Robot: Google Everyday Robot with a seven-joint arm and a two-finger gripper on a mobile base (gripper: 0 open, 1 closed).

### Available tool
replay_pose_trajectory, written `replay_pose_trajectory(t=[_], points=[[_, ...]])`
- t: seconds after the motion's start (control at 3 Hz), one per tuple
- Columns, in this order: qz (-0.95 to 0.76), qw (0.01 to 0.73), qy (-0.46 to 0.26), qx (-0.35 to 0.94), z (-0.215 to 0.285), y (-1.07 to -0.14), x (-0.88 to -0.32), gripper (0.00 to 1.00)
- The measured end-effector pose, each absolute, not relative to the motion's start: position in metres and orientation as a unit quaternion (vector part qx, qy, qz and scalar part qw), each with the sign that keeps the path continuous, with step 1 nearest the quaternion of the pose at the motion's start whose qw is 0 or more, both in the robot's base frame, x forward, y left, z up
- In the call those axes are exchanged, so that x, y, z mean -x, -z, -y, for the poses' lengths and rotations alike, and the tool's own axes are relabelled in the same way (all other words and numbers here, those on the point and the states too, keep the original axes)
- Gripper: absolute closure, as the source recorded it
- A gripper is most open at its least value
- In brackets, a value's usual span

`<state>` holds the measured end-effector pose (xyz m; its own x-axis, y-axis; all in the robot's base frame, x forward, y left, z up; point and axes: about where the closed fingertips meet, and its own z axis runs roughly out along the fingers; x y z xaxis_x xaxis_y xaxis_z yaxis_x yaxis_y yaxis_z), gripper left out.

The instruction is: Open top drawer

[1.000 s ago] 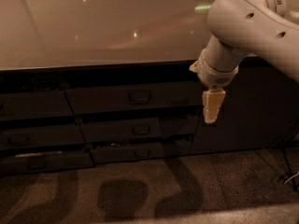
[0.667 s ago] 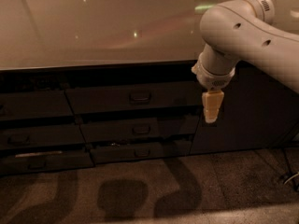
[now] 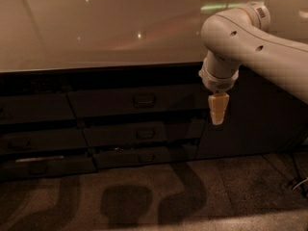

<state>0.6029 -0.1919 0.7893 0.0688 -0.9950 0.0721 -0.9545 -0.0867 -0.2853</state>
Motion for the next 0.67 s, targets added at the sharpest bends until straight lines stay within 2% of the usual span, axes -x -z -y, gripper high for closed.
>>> replay_pose_trajectory(t=[0.33, 0.67], points=[[-0.654, 0.080, 0.112, 0.744, 0.182, -0.782, -0.610, 0.00], [-0.610, 0.100, 0.037, 0.785, 0.145, -0.770, -0.619, 0.00]])
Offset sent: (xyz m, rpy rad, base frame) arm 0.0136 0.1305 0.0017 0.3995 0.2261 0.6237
